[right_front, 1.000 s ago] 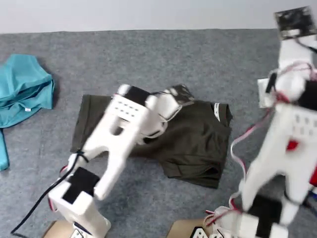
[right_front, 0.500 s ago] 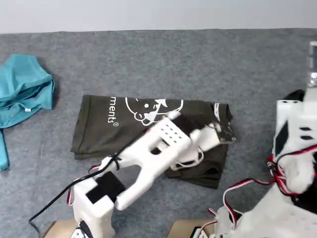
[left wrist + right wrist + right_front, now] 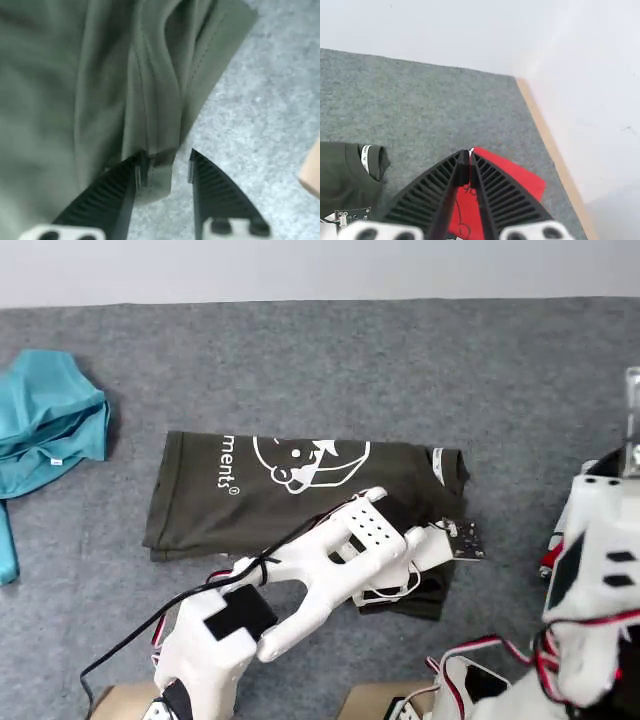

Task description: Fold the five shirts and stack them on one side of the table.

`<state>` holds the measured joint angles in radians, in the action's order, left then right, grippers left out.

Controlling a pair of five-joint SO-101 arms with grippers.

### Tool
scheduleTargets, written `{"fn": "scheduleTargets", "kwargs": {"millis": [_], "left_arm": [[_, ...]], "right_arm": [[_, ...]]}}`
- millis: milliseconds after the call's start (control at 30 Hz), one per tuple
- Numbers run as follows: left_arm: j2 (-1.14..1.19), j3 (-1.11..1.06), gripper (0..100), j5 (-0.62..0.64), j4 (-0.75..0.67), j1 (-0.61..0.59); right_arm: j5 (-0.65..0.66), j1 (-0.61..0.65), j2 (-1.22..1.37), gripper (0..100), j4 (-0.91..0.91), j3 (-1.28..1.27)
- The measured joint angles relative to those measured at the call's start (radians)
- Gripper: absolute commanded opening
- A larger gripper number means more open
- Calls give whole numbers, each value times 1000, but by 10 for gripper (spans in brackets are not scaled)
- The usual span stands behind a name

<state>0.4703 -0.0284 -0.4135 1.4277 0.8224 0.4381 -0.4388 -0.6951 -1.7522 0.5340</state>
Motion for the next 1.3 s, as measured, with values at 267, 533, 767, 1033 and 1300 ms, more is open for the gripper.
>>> {"fn": "scheduleTargets", "kwargs": {"millis": [267,533,767,1033,1300], "left_arm": [[8,0,6,0,-21,0],[8,57,6,-5,55,5],[12,199,6,0,103,-14],[32,299,6,-41,101,-126],[216,463,6,-63,91,-207]], "right_arm": [[0,0,-20,12,0,0],[0,0,-21,12,0,0],[0,0,-21,12,0,0],[0,0,-21,12,0,0],[0,0,-21,12,0,0]]}}
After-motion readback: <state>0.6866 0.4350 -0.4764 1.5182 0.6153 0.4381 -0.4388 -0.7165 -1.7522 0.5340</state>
